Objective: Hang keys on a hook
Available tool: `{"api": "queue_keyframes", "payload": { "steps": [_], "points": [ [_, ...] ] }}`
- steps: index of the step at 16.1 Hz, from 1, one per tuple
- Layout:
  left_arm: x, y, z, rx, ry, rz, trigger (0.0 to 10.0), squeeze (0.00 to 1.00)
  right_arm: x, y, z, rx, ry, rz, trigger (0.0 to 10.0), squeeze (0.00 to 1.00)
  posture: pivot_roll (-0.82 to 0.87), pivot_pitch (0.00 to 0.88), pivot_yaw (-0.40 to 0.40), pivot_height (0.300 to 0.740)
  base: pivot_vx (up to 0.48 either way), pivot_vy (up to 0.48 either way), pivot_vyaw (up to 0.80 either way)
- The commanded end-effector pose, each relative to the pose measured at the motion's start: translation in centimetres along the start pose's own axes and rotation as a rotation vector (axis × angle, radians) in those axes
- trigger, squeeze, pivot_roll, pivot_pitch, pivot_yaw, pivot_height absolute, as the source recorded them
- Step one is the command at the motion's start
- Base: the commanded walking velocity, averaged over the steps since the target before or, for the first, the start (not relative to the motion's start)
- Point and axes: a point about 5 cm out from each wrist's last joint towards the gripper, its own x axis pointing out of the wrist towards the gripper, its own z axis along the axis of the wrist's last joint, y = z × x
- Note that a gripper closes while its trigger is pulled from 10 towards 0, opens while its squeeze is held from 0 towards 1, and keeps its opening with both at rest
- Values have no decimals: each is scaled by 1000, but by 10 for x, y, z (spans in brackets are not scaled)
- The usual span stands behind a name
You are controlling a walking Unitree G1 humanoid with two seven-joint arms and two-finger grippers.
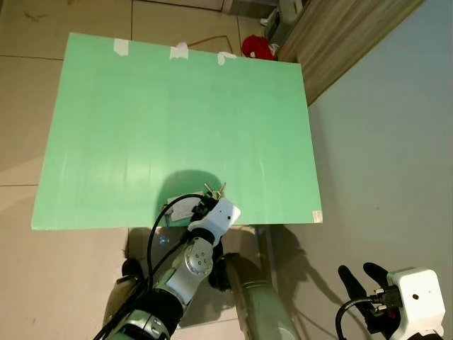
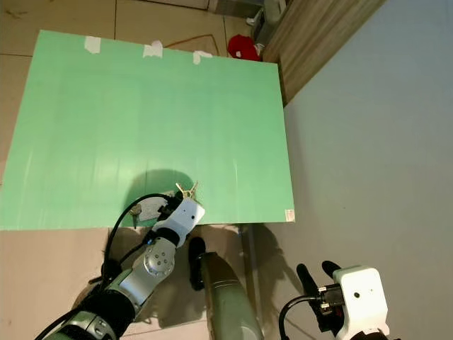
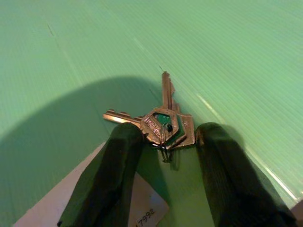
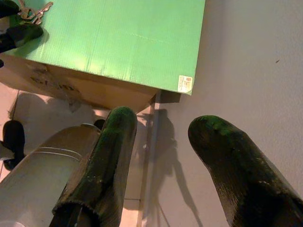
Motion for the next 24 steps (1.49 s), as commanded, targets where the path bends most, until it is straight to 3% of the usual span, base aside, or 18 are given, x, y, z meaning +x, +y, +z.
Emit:
{"api": "queue_keyframes", "payload": {
  "steps": [1, 10, 13, 16, 18, 21, 24],
  "points": [
    [-9, -12, -9, 3, 44, -20, 0, 0, -3, -3, -9, 0, 54, -15, 10000, 0, -408, 453, -274, 736, 0, 0, 0],
    [-12, -1, -3, -7, 25, 52, 0, 0, -1, -1, -11, 7, 55, -9, 10000, 0, -394, 458, -273, 736, 0, 0, 0],
    [-11, 5, 1, -59, 22, 34, 0, 0, 1, 1, -12, 13, 55, -4, 10000, 0, -384, 461, -268, 736, 0, 0, 0],
    [-6, 29, 8, -57, -17, 77, 0, 0, 8, 3, -16, 22, 52, -2, 10000, 0, -346, 442, -243, 736, 0, 0, 0],
    [-3, 50, 15, -70, -47, 100, 0, 0, 23, 6, -16, 33, 23, -2, 10000, 0, -302, 395, -211, 736, 0, 0, 0],
    [2, 84, 24, -160, -91, 118, 0, 0, 60, 12, -8, 55, -67, -2, 10000, 0, -209, 272, -142, 736, 0, 0, 0],
    [14, 128, 34, -183, -114, 194, 0, 0, 107, 20, 3, 68, -150, 9, 10000, 0, -117, 132, -80, 736, 0, 0, 0]
  ]
}}
